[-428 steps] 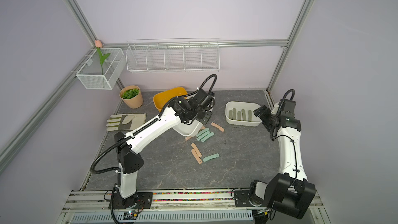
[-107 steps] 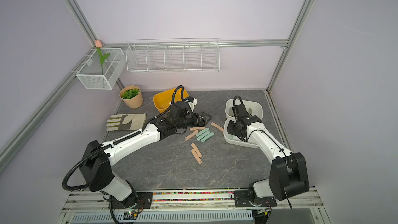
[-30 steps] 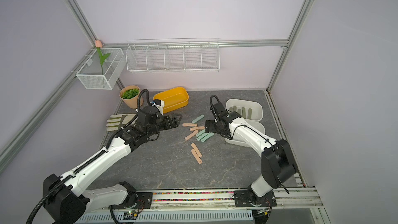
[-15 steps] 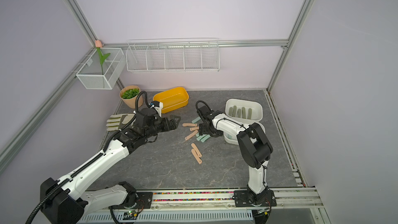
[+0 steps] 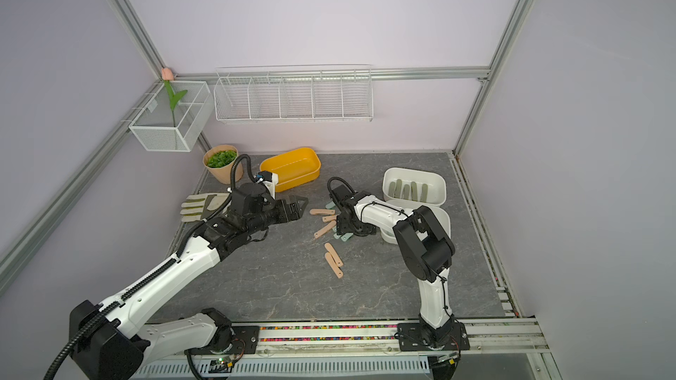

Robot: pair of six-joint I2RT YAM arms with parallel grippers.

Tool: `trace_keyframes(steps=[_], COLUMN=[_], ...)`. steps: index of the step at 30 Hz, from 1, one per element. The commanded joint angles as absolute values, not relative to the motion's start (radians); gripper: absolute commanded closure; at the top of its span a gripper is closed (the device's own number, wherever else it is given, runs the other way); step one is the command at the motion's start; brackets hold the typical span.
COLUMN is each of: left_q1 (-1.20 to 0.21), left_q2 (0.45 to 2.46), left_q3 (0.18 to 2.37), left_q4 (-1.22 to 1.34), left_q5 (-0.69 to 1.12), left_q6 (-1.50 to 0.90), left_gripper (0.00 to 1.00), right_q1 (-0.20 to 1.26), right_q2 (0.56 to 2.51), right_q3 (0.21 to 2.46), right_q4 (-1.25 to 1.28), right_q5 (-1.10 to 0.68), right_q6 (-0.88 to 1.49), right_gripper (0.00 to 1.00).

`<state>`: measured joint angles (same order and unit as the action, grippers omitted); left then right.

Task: Place the fruit knives into the storage box by color
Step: Pick up the fruit knife from the center of the board.

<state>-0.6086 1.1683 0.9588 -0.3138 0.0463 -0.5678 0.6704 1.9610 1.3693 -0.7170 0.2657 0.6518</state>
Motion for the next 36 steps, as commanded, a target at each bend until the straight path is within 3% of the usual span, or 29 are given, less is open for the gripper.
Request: trace_keyframes(steps=[1, 21, 30, 36], left_q1=[-0.603, -0.603, -0.603, -0.604], left_q2=[1.175, 1.183, 1.183, 1.187], left_q3=[0.940, 0.943, 0.940, 0.939], left_q4=[-0.290, -0.272, -0.270, -0.268], left_q5=[0.053, 0.065, 0.067, 0.069], left_q6=[-0.582, -0.597, -0.599, -0.599], left_gripper=[0.01, 0.01, 0.01, 0.01], right_q1=[0.676, 0.669, 0.651, 0.638], right_q2=[1.967, 1.880, 1.921, 1.956], right_q3=[1.346, 1.205, 1.226, 1.262], right_q4=[-0.741, -0.686, -0.633, -0.629], right_q5=[0.299, 0.273, 0.183, 0.151], right_q6=[0.670, 0.673, 0.646, 0.610], right_gripper=[0.05, 0.09, 0.35, 0.46])
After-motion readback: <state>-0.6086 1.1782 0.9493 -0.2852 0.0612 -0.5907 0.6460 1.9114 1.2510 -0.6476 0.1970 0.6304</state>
